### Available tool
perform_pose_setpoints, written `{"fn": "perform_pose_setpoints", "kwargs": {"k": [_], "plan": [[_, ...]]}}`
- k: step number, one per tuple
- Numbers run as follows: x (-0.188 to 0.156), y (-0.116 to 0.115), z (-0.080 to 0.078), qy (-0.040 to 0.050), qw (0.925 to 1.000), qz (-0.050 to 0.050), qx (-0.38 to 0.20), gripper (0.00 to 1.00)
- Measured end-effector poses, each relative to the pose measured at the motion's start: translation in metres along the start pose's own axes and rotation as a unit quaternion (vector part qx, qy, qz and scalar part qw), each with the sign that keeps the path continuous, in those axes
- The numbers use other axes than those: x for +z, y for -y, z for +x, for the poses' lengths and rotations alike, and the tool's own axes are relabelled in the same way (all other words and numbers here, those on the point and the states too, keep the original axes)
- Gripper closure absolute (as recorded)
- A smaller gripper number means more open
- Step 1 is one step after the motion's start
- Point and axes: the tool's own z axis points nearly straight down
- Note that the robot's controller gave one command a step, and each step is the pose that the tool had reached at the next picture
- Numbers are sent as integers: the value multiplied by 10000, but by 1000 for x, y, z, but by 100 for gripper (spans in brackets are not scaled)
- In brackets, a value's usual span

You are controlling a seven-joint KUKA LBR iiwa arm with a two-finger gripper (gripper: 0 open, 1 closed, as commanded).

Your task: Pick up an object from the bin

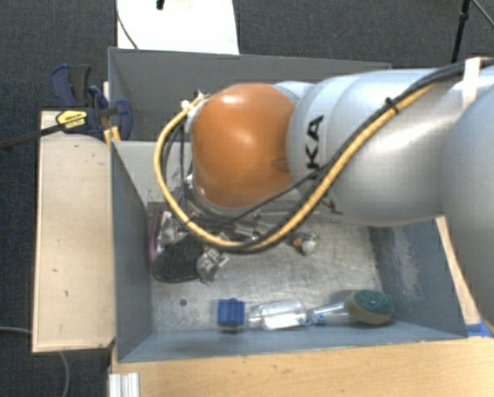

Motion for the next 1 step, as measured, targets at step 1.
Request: {"fn": "perform_pose_setpoints", "kwargs": {"k": [1], "plan": [[-53,7,0,-4,9999,0,115,100]]}}
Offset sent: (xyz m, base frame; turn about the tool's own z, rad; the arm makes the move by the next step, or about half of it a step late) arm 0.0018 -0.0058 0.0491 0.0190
